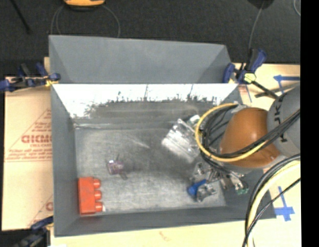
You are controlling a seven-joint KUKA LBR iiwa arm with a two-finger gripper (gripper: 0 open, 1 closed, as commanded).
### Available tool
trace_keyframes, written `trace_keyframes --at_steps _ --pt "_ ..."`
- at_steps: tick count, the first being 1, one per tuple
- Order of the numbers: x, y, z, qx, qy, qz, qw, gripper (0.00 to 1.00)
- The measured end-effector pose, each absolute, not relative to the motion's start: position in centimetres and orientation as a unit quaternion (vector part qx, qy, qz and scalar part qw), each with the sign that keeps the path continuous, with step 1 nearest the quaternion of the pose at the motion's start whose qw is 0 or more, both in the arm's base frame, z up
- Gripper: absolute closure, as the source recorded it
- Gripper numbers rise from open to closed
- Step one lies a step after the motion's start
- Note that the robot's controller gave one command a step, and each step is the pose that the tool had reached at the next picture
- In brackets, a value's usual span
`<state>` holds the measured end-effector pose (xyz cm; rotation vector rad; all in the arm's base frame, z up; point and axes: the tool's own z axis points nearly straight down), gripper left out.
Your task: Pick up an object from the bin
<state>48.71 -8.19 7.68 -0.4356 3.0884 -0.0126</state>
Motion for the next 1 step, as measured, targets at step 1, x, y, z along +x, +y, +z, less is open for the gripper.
trace_keyframes --at_steps 1 --pt "48.97 -10.74 20.95 -0.250 0.968 -0.003 0.004 1.00"
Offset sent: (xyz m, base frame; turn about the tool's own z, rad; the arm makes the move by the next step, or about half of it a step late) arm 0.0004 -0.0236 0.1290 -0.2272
